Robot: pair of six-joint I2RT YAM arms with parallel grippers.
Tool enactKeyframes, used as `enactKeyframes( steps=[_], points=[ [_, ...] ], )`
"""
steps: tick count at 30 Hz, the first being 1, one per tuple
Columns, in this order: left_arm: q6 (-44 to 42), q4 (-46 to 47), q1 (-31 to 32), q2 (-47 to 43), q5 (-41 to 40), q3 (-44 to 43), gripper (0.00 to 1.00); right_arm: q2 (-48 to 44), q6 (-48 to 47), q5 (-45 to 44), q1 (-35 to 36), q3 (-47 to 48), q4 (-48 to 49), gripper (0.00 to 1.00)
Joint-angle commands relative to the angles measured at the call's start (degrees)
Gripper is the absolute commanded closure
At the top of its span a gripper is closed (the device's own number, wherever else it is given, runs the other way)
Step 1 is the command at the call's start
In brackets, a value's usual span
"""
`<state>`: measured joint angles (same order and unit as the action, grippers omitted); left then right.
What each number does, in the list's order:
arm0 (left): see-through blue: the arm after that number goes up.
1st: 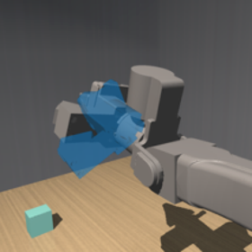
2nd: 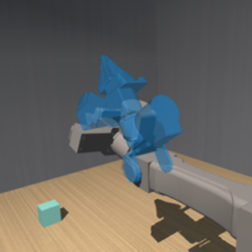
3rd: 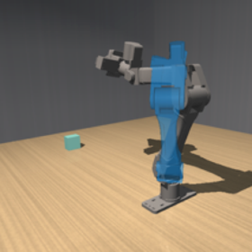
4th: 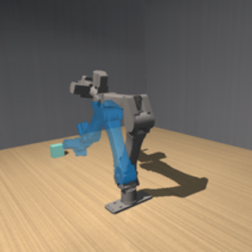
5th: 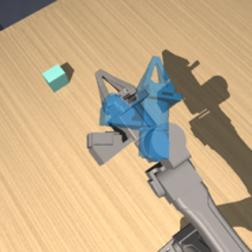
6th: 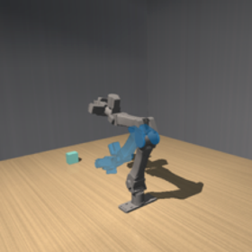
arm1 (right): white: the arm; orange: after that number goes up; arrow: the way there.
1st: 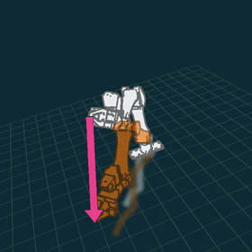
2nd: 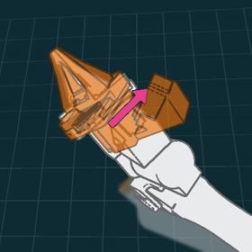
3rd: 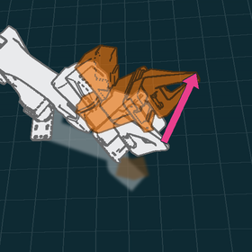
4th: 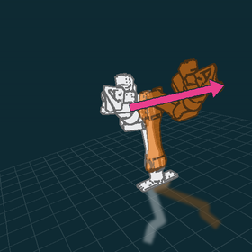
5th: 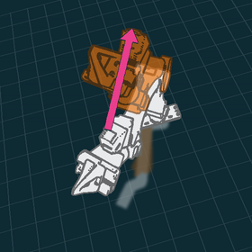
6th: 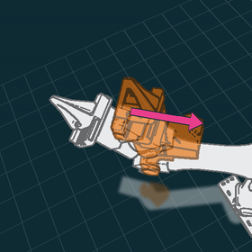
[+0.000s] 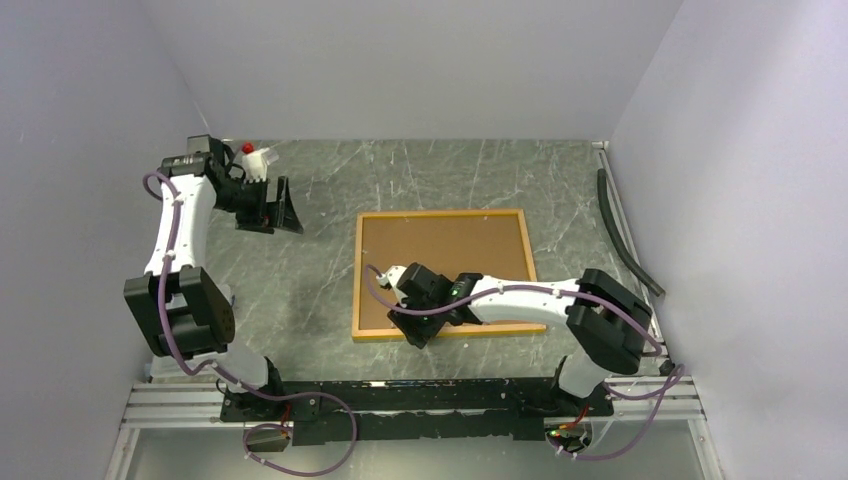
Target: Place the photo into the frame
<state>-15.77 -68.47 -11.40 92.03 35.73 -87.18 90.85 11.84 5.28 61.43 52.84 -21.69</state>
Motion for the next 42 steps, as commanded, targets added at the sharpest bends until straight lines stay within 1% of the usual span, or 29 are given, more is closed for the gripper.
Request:
enactKeyframes(
  steps=[1,4,8,10,13,14,15,16,17,18,22,24,28,30,32,34,37,39,40,42],
  points=[
    [0.02,-1.61,-1.65,-3.8,-1.77,-0.23,0.05,2.49,-1.8,-5.11,1.8,1.12,0.99,0.44],
    [-0.18,-2.16,-1.87,-4.45,-1.58,-0.98,0.05,3.41,-2.03,-9.1,2.91,1.71,0.81,0.45],
    [-0.66,-2.91,-1.97,-4.67,-0.7,-1.62,0.05,2.85,-2.16,-10.43,3.43,1.58,1.73,0.48],
    [-1.13,-3.26,-1.99,-4.79,-0.22,-1.85,0.05,2.91,-2.25,-11.05,3.59,1.48,1.94,0.56],
    [-3.27,-3.96,-2.0,-5.5,2.55,-1.42,0.1,3.71,-2.73,-11.6,3.81,2.07,1.77,0.71],
    [-5.78,-4.66,-1.86,-6.03,4.64,-0.85,0.11,4.06,-2.86,-11.98,3.79,2.62,1.62,0.77],
    [-9.14,-5.26,-1.71,-7.02,6.47,0.33,0.07,4.34,-3.12,-12.26,3.87,3.34,1.39,0.82],
    [-11.93,-4.82,-1.29,-8.37,6.57,2.1,0.06,4.6,-3.57,-12.56,3.83,4.17,1.08,0.88],
    [-14.1,-3.76,-1.13,-9.91,6.21,4.02,0.06,4.79,-4.01,-12.74,3.87,5.27,0.74,0.91],
    [-18.27,-3.63,-1.11,-11.15,6.32,6.16,0.06,5.11,-4.5,-12.78,3.92,6.51,0.29,0.93],
    [-28.51,-4.29,-0.96,-15.56,7.81,11.2,0.07,5.94,-6.71,-11.67,3.74,13.86,-2.18,0.98],
    [-32.58,-4.16,0.08,-18.42,8.36,13.43,0.08,6.6,-7.26,-10.17,3.54,18.39,-4.3,1.0],
    [-39.31,-1.42,5.17,-25.17,5.37,18.12,0.09,7.59,-6.4,-6.11,2.65,26.68,-7.62,1.0],
    [-40.89,3.46,8.65,-29.2,-0.18,21.92,0.06,7.81,-5.21,-3.54,1.56,30.0,-8.89,1.0],
    [-44.33,7.11,12.35,-31.99,-5.86,25.16,0.05,8.02,-3.84,0.09,-0.2,32.95,-10.15,1.0],
    [-46.74,8.78,14.71,-33.28,-8.14,26.03,0.05,7.83,-2.5,3.8,-1.92,34.53,-10.02,1.0],
    [-48.38,8.81,18.12,-33.49,-8.45,24.92,0.05,7.83,-0.78,9.69,-5.07,36.43,-10.03,1.0],
    [-49.56,8.85,21.32,-33.57,-10.22,25.09,0.05,8.21,-0.73,10.88,-6.18,37.4,-11.03,1.0],
    [-49.81,9.47,22.77,-33.84,-11.67,25.73,0.05,8.24,-1.16,10.34,-6.46,37.23,-11.83,0.98],
    [-49.95,10.46,23.6,-34.92,-12.25,27.5,0.05,6.83,-1.61,8.84,-6.53,33.66,-10.99,0.86]
  ],
)
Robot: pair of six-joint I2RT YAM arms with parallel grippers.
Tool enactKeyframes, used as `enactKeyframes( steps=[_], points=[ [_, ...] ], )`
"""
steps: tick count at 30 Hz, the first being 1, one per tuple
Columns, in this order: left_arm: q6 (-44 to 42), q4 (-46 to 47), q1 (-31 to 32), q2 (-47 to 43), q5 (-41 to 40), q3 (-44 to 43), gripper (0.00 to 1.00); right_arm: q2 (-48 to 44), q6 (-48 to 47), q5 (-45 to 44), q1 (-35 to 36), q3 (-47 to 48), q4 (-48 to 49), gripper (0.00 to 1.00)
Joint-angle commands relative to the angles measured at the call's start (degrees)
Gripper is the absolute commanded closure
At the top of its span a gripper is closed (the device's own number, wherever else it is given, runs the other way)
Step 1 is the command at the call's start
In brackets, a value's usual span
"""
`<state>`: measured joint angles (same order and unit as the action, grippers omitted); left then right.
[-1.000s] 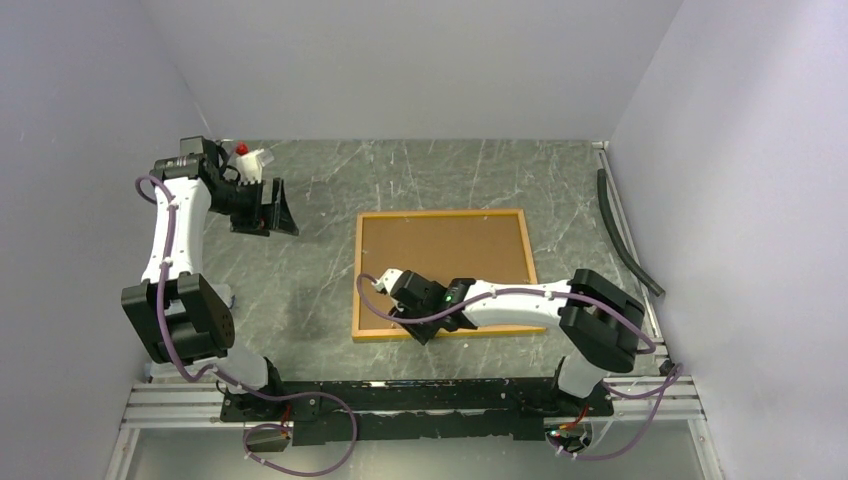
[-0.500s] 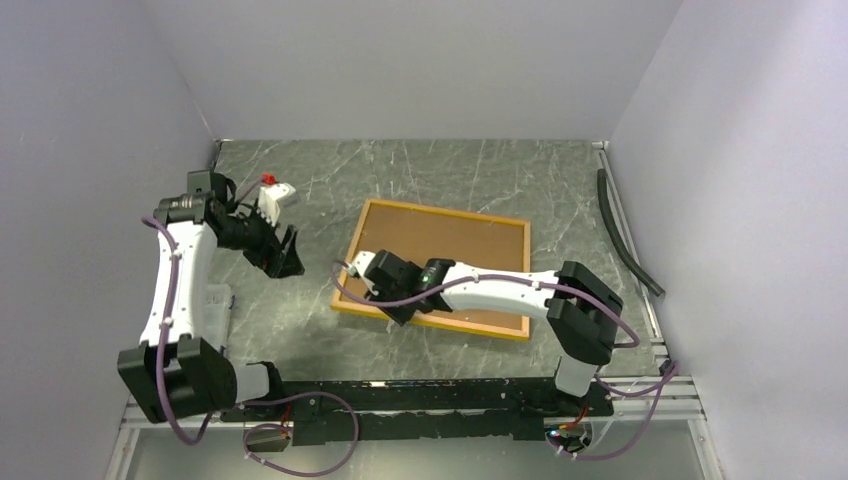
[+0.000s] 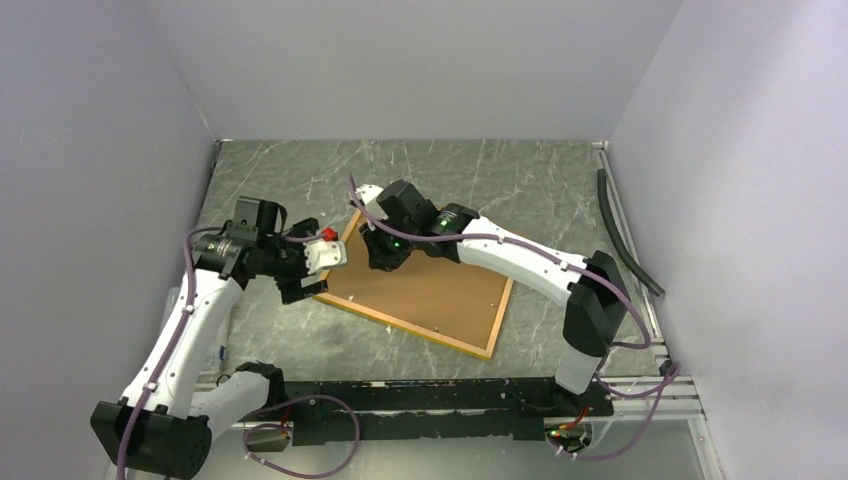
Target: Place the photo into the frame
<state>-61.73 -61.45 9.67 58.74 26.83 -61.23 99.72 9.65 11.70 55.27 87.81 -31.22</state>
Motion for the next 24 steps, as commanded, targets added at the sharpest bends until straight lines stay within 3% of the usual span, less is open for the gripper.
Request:
enactKeyframes(
  steps=[1,4,7,11,24],
  points=[
    [-3.54,5.06,2.54,-2.71,-3.25,3.05,0.05,-3.67,0.22,2.32,-0.34,-4.34,0.23,0.79],
    [-3.08,8.44,2.55,-6.77,-3.2,8.78,0.05,-5.83,-0.91,0.72,-0.13,-12.79,4.61,0.65],
    [-4.76,9.88,2.55,-9.07,-3.65,12.0,0.05,-6.14,-1.24,-0.03,0.1,-18.96,7.8,0.58],
    [-9.53,12.47,2.57,-12.14,-4.37,16.27,0.05,-5.12,-0.5,-0.34,1.29,-23.33,12.21,0.56],
    [-14.68,15.72,3.56,-12.48,-4.16,19.88,0.05,2.27,-0.67,-7.72,5.39,-22.74,15.23,0.53]
  ],
)
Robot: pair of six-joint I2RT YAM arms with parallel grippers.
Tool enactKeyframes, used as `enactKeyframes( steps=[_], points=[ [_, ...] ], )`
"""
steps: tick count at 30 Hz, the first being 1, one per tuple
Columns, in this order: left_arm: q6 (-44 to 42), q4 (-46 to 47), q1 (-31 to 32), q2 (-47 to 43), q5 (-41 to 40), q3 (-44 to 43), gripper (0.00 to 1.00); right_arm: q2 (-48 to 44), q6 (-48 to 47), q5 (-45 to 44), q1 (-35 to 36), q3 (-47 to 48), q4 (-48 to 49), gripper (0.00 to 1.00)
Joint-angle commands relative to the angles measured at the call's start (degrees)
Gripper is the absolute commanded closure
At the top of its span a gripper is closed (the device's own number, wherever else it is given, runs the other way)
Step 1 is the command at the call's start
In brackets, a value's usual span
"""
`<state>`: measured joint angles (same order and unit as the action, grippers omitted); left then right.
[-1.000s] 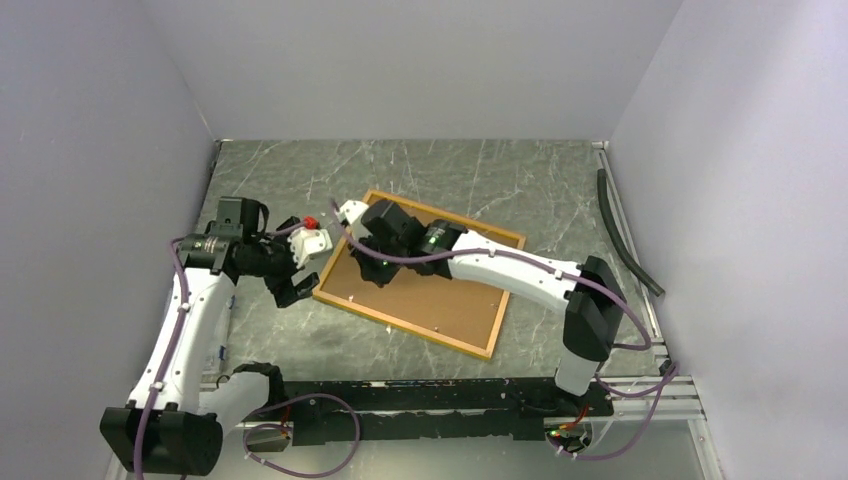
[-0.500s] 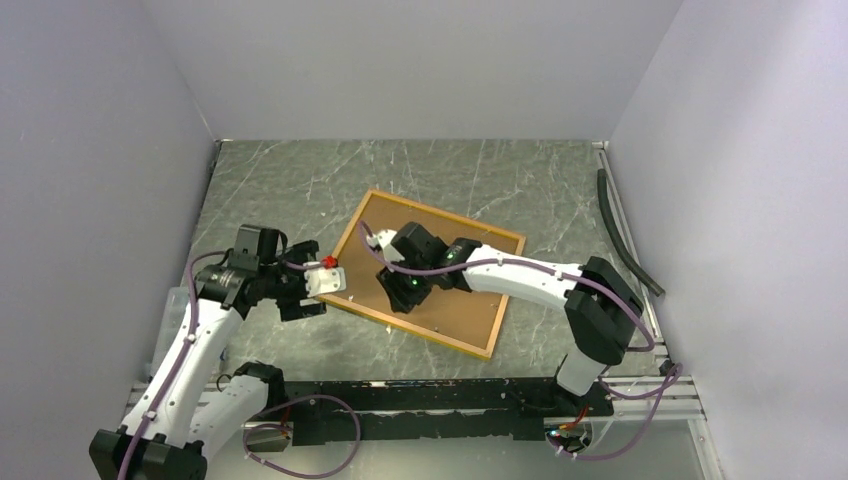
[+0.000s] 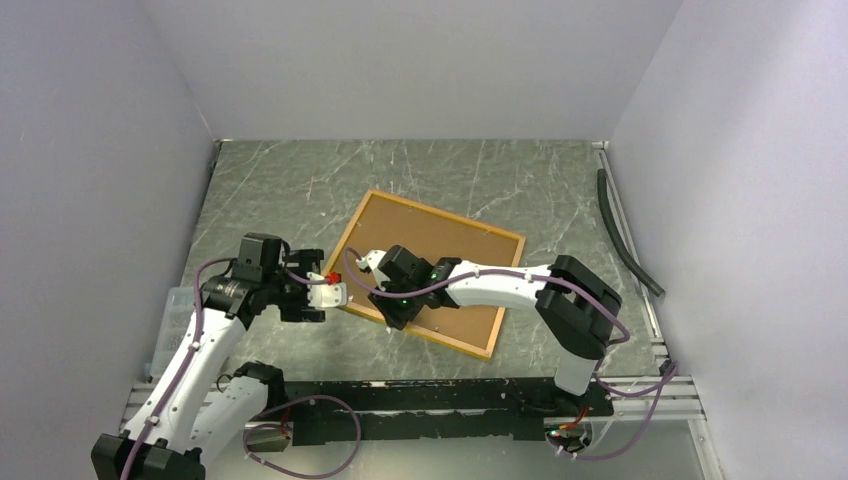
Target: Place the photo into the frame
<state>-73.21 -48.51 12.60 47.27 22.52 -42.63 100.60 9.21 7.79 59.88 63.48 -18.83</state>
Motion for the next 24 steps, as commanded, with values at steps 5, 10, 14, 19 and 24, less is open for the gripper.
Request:
enactKeyframes(
  steps=[5,10,14,19,24],
  points=[
    [-4.73,4.0,1.29,-2.21,0.06,2.6,0.05,3.22,-1.07,-7.59,2.69,1.79,2.63,0.54],
    [-5.84,5.15,1.72,-2.59,-0.2,3.46,0.05,5.01,-1.07,-9.99,4.22,2.32,1.99,0.6],
    [-7.46,6.72,1.81,-3.65,-0.53,5.15,0.05,5.88,-0.42,-10.54,4.93,2.42,2.13,0.68],
    [-9.77,7.64,1.81,-6.05,0.12,8.34,0.05,5.84,-0.64,-11.42,5.01,2.86,1.56,0.75],
    [-12.79,6.96,1.86,-8.28,0.65,11.32,0.05,5.36,-0.97,-10.81,4.8,2.9,1.66,0.83]
  ],
)
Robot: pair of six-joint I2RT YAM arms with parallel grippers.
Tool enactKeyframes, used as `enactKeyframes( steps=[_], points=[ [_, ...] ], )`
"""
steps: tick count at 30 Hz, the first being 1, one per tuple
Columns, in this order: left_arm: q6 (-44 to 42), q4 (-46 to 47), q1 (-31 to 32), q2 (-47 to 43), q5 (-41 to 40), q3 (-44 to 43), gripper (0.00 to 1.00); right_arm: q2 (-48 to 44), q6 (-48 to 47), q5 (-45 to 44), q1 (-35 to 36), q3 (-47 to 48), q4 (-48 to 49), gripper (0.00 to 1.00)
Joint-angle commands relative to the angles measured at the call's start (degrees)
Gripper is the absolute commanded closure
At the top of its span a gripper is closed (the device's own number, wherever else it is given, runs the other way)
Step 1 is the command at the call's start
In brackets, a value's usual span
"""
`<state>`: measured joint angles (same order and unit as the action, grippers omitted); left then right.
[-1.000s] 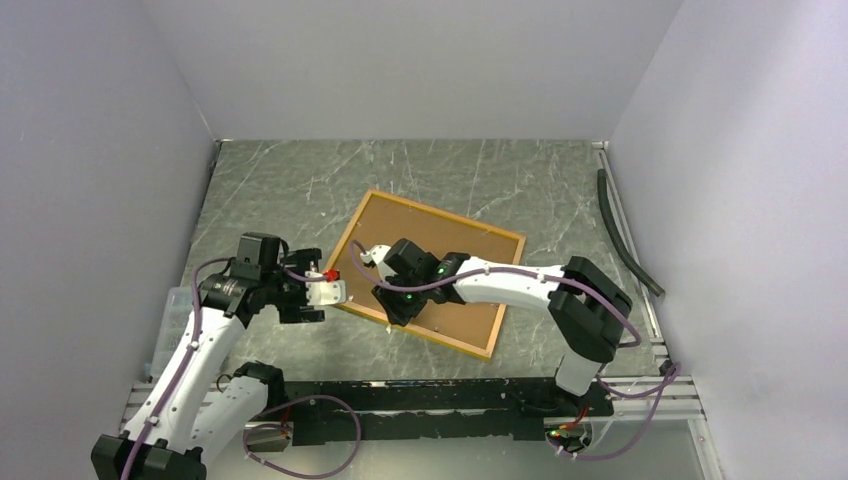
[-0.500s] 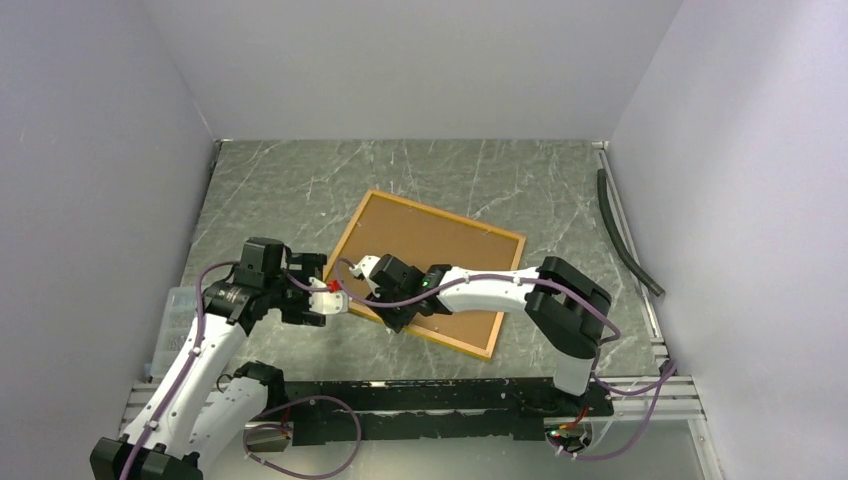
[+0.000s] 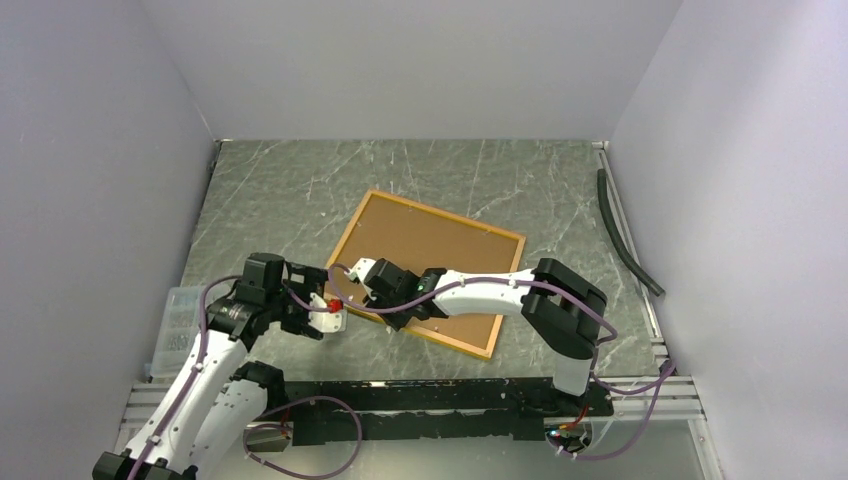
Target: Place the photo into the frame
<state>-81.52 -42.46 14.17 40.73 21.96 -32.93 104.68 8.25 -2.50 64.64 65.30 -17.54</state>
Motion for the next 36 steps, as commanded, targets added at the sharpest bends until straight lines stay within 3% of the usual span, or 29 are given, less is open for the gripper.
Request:
enactKeyframes(
  steps=[1,6,14,24,29,36],
  points=[
    [-5.05,1.03,0.25,-2.19,1.22,2.38,0.05,1.11,0.07,-0.01,-0.12,1.07,0.45,0.87],
    [-7.16,3.36,0.33,-3.77,2.17,5.74,0.05,-1.36,1.32,6.02,-2.26,0.19,2.39,0.99],
    [-11.74,10.87,0.77,-3.2,5.08,9.05,0.05,-5.13,2.91,16.35,-6.71,1.35,2.71,1.0],
    [-19.21,19.6,5.15,2.57,5.53,13.02,0.05,-6.66,2.38,18.97,-7.75,6.5,-2.04,1.0],
    [-18.56,37.04,8.4,7.42,2.15,16.01,0.05,-6.77,2.59,20.72,-8.22,9.2,-4.07,1.0],
    [-18.24,52.99,11.75,13.55,-2.48,17.11,0.09,-6.68,2.67,22.95,-8.72,11.72,-6.3,1.0]
  ],
)
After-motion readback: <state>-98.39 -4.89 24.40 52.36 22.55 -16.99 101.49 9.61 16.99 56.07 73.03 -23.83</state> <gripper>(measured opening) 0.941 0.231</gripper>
